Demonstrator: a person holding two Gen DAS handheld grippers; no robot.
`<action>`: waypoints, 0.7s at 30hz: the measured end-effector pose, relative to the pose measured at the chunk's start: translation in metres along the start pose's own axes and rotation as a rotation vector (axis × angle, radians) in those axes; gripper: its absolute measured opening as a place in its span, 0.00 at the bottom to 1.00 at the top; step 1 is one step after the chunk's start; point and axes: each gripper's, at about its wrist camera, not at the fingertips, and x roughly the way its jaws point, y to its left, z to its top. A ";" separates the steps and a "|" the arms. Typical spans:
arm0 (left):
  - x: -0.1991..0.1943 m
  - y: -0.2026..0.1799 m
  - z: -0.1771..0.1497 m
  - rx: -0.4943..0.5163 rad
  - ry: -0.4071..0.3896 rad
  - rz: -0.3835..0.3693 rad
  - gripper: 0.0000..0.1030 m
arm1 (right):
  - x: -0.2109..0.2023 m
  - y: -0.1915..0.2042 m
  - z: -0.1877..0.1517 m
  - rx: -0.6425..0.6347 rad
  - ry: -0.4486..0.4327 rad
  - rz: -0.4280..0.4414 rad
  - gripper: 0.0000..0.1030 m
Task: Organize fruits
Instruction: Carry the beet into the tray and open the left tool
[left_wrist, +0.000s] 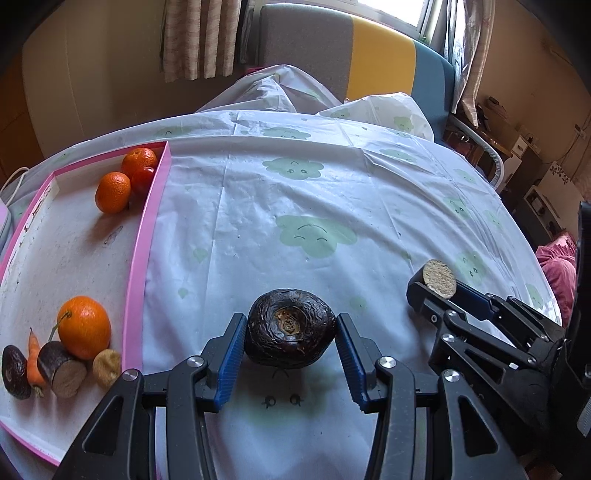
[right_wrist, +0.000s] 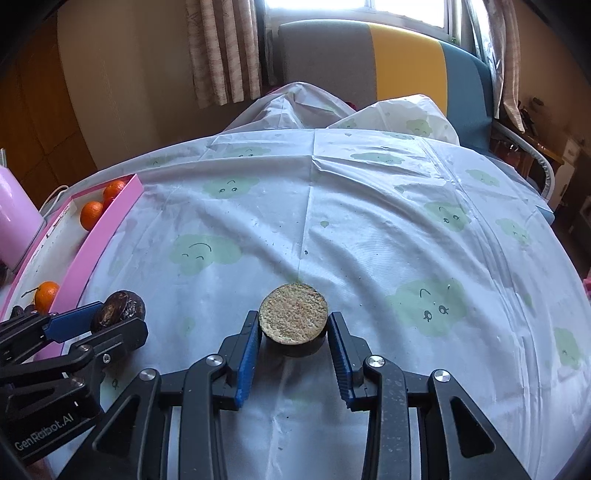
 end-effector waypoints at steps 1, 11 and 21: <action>-0.003 0.000 -0.001 -0.001 -0.003 -0.001 0.48 | -0.001 0.001 -0.001 -0.004 0.001 0.001 0.36; -0.032 0.006 -0.010 -0.002 -0.052 -0.003 0.48 | -0.012 0.020 -0.015 -0.041 0.009 0.015 0.36; -0.060 0.020 -0.019 -0.029 -0.102 0.006 0.48 | -0.019 0.039 -0.024 -0.075 0.025 0.030 0.36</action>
